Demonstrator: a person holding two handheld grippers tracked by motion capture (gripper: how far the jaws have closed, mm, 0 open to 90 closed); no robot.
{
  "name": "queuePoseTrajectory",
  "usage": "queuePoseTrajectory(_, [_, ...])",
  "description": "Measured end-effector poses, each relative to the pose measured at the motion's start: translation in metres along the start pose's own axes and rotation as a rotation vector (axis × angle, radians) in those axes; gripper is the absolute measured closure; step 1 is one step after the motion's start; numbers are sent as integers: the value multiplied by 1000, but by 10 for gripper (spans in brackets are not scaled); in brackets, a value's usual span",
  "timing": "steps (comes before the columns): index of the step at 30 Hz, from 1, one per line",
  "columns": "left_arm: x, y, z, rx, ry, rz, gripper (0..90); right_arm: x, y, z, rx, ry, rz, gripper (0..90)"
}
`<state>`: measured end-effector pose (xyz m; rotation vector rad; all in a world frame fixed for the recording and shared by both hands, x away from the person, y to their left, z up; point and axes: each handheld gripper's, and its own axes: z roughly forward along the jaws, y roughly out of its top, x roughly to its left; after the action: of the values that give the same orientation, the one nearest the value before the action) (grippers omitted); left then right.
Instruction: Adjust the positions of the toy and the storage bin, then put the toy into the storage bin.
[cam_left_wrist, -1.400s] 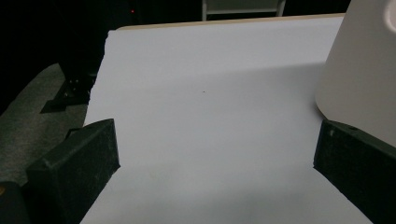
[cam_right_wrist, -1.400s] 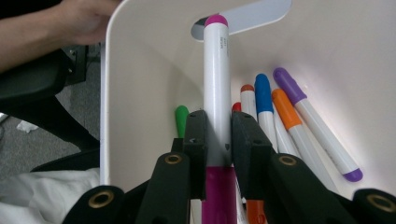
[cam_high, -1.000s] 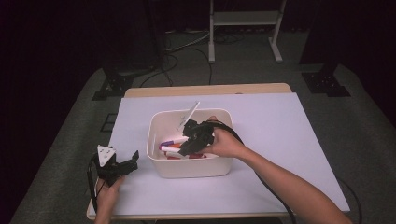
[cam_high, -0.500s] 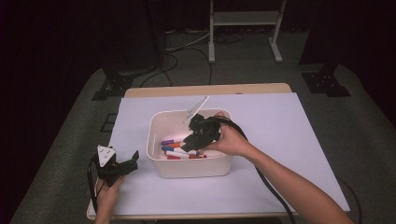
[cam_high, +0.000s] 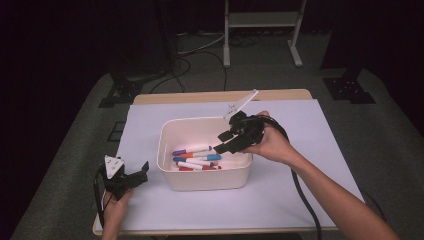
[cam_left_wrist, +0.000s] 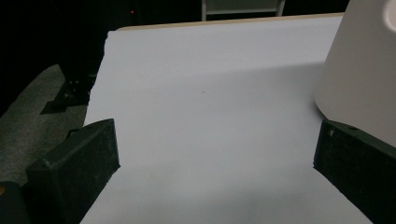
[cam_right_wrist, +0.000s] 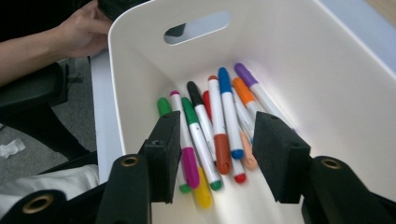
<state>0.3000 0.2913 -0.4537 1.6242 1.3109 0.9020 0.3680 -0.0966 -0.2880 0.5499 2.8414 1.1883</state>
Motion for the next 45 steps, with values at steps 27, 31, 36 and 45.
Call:
queuePoseTrajectory(27, [-2,0,0,0,6,21,0,-22,-65,-79,-96,-106,149,423])
queuePoseTrajectory(31, [-1,0,-1,-4,6,12,0,-24,-82,-85,-103,-120,178,419])
queuePoseTrajectory(36, [-3,0,-1,-7,5,22,0,-31,-106,-89,-100,-131,220,418])
queuePoseTrajectory(45, [-3,-1,-2,-14,7,33,0,-39,-145,-85,-100,-135,293,408])
